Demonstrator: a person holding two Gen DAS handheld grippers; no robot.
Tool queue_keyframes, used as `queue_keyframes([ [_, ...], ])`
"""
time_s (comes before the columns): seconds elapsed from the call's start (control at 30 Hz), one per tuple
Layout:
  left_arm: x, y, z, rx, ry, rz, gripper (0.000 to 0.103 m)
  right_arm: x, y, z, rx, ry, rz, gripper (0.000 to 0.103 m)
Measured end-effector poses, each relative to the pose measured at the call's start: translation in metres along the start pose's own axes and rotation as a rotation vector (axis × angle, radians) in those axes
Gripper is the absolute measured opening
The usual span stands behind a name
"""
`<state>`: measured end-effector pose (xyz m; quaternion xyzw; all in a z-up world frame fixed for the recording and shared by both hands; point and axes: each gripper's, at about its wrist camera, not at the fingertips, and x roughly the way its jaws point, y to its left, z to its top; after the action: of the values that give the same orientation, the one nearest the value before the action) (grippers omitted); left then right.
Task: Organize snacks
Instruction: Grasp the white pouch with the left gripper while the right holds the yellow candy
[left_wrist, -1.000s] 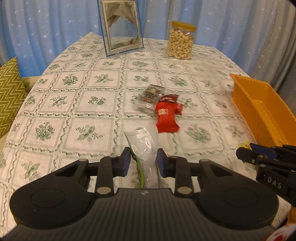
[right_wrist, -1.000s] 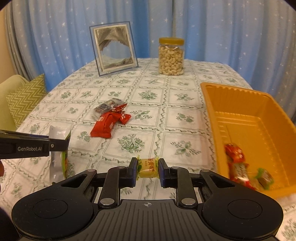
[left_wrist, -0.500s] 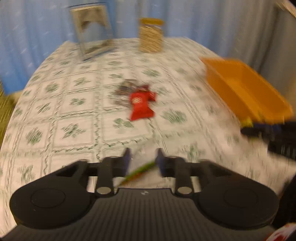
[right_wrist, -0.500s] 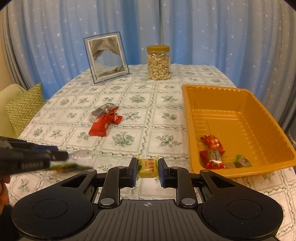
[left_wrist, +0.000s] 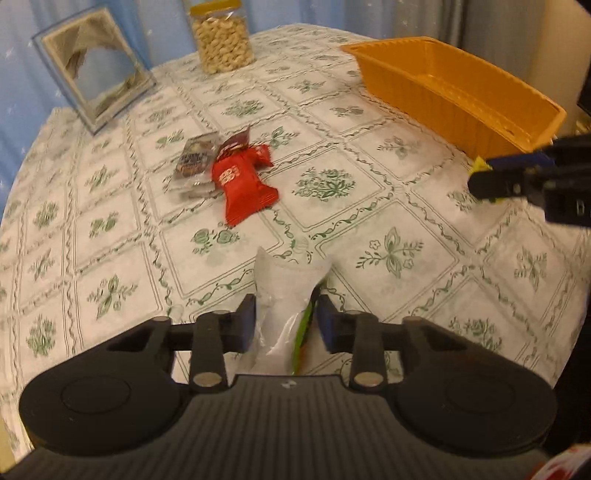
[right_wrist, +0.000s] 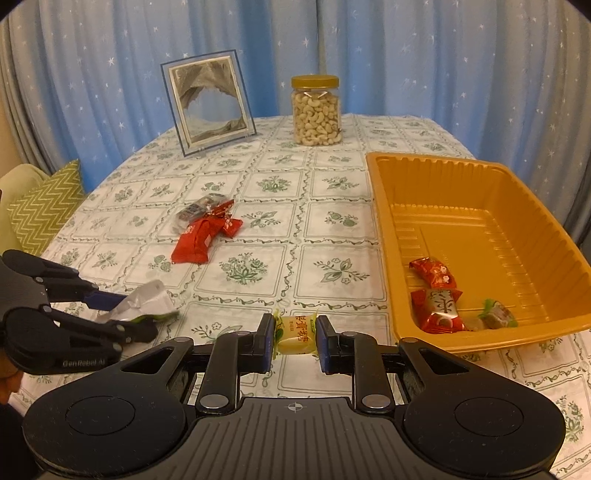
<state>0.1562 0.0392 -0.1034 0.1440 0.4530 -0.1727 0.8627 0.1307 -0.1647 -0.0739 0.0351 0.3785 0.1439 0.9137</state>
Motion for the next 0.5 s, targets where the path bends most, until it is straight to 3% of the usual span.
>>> queue_keyframes([
  [0.27,-0.032,0.002,0.002,-0.262,-0.049,0.021,0.027,-0.007,0.001,0.004,0.013,-0.019,0.005,0.024],
  [0.5,-0.062,-0.02,0.008,-0.343,-0.117,0.026,0.027,-0.031,-0.004,0.01,0.033,-0.069,0.001,0.024],
])
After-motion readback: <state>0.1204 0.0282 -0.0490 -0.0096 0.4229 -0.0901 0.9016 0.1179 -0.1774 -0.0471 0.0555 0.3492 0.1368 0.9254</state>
